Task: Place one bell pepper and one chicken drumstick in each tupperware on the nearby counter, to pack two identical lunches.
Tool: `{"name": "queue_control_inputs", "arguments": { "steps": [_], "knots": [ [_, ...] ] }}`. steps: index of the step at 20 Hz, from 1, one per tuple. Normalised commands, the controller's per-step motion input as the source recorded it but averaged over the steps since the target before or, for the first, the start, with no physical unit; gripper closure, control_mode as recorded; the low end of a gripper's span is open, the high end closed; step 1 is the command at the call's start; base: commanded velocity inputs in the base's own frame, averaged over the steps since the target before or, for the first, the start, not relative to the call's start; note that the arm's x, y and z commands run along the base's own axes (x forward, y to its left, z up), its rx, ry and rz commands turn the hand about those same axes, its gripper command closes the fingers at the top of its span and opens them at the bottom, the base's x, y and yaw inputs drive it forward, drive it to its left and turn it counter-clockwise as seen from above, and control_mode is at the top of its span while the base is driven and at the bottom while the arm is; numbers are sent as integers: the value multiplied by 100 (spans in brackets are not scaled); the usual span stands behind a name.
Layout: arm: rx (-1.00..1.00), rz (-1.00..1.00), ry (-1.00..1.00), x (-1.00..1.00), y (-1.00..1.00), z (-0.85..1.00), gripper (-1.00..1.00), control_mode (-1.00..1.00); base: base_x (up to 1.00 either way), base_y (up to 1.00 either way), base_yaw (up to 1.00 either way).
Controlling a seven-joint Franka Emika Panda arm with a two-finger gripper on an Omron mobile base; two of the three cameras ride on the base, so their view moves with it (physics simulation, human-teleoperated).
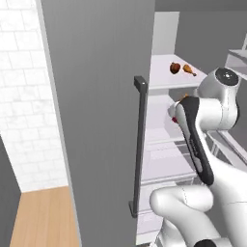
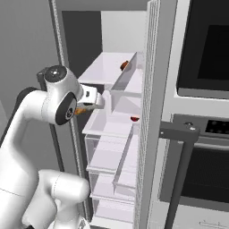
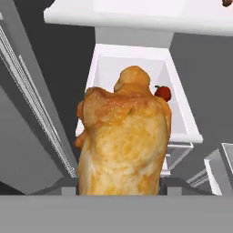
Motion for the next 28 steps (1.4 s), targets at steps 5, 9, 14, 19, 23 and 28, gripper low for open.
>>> {"name": "queue_control_inputs", "arguments": {
  "steps": [5, 9, 14, 19, 23, 28],
  "knots": [
    [0, 0, 0, 0, 0, 0, 100, 100, -100, 0, -14],
    [0, 0, 0, 0, 0, 0, 100, 100, -100, 0, -7],
    [0, 0, 0, 0, 0, 0, 100, 100, -92, -52, -28],
    [0, 0, 0, 0, 0, 0, 100, 100, -10, -86, -51],
    [0, 0, 0, 0, 0, 0, 100, 100, 9, -97, -51],
    [0, 0, 0, 0, 0, 0, 100, 100, 50, -99, -34]
  ]
}}
